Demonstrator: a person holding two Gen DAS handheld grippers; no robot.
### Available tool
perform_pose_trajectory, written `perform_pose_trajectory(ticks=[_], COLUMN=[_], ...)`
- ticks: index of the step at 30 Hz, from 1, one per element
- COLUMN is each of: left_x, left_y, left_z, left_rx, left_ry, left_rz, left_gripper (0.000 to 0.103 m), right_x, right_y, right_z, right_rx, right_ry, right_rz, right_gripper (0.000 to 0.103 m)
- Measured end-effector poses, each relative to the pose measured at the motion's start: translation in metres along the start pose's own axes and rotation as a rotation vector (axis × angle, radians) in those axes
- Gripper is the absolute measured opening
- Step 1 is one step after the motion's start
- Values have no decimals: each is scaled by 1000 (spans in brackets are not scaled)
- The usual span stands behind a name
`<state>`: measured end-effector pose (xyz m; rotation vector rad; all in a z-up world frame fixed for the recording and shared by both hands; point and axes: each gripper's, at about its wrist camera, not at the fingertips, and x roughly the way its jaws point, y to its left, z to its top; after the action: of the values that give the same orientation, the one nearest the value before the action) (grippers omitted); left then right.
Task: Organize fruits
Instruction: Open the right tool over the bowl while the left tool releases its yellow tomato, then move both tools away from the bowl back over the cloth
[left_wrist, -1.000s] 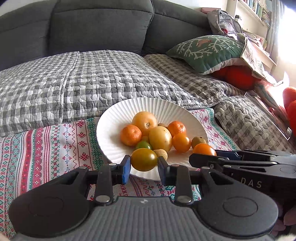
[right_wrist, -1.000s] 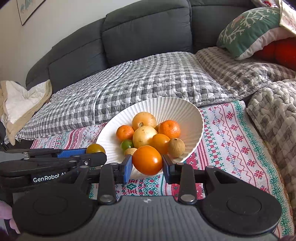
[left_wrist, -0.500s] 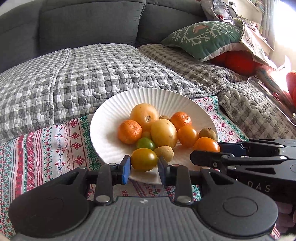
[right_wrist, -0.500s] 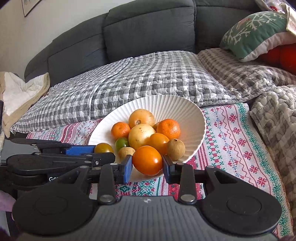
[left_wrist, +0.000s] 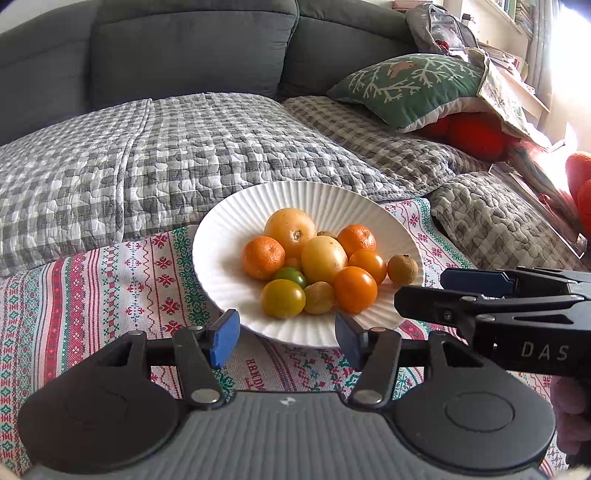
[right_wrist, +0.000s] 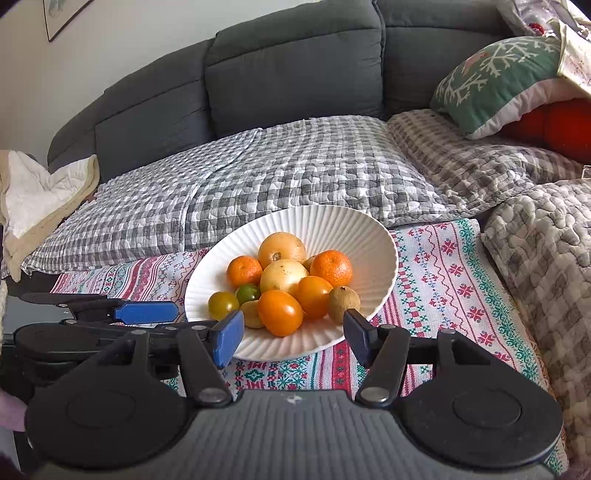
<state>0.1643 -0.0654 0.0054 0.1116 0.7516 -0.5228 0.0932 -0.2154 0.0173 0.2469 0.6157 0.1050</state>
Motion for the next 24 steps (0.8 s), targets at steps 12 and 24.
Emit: perform_pose_trajectory(ticks=[12,24], left_x=[-48,-82], left_y=[5,5], left_z=[-21,-51], left_rx=[-52,-111], left_ry=[-5,26], left_rz=[43,77], left_gripper=[74,88], right_x=[-29,-54], right_y=[14,28], right_z=[-11,-25], right_rx=[-20,-34], right_ry=[42,75], right_rz=[-29,-67], right_gripper=[82,95])
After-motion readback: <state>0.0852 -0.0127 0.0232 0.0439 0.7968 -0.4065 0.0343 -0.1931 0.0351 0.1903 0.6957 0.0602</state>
